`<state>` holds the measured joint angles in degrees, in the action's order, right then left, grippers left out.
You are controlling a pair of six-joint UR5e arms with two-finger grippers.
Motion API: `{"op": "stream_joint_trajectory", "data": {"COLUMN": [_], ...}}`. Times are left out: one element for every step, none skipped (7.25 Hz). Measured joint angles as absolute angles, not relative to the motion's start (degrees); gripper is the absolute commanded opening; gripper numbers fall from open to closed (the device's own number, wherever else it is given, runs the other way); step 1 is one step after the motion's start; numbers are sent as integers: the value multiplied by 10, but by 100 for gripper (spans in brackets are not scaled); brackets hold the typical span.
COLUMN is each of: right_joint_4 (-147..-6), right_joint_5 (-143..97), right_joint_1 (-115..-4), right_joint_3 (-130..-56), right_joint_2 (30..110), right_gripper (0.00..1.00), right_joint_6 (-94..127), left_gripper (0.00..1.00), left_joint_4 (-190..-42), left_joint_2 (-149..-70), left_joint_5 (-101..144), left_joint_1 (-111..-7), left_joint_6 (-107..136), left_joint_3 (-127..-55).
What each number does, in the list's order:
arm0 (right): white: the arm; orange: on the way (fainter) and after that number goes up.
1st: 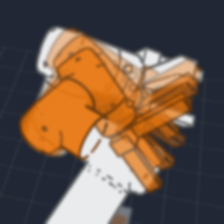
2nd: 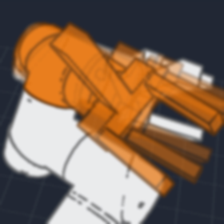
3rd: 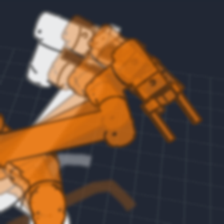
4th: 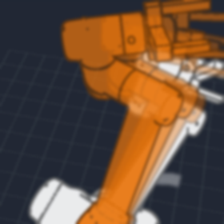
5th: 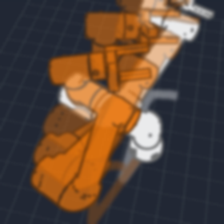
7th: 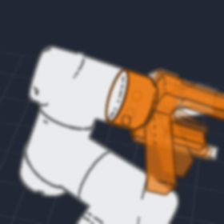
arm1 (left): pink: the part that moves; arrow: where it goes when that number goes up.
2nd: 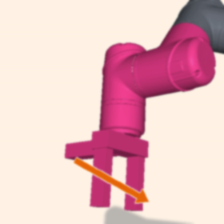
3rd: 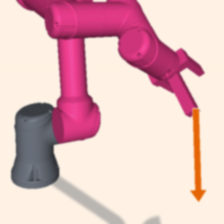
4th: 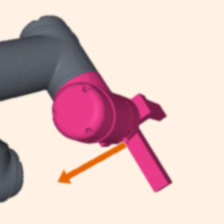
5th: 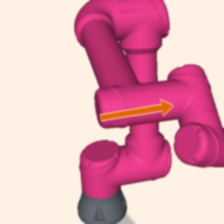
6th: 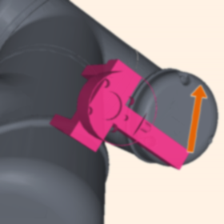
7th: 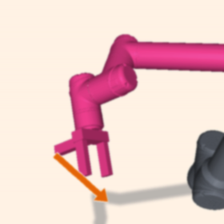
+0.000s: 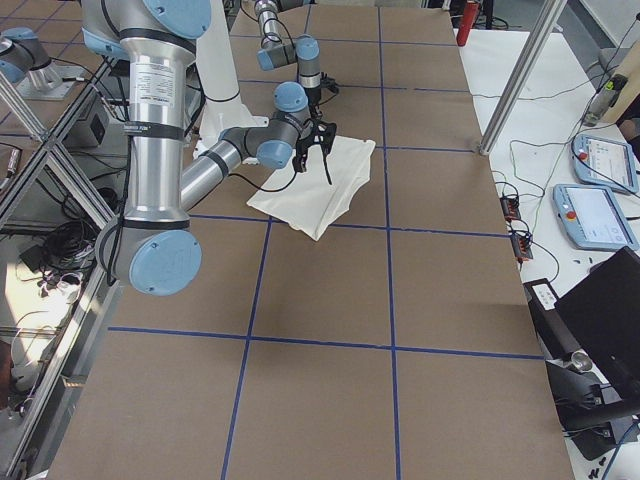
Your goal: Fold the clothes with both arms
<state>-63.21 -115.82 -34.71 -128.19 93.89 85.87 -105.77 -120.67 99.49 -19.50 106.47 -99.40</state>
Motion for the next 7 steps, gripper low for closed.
{"op": "stream_joint_trajectory", "data": {"right_joint_4": [-632,-633,-633,-633,-633,-633,-633], "right_joint_5": [-1158,-1158,-1157,-1155,-1153,-1151,-1150], "right_joint_1": [-347,-347,-347,-347,-347,-348,-349], "right_joint_3": [-1282,-1281,-1280,-1278,-1276,-1272,-1269], "right_joint_2": [940,941,941,941,941,940,940], "right_gripper": [100,100,100,100,100,100,100], "right_joint_6": [859,859,859,859,859,859,859], "left_gripper": [0,0,0,0,0,0,0], "left_joint_4": [-1055,-1052,-1052,-1056,-1061,-1077,-1106], "left_joint_2": [-1207,-1207,-1207,-1215,-1239,-1272,-1307], "left_joint_5": [997,998,998,997,997,997,997], "left_joint_1": [-214,-241,-270,-300,-328,-352,-375], "left_joint_6": [1047,1026,1004,978,951,929,906], "left_joint_3": [-995,-993,-983,-957,-912,-856,-793]}}
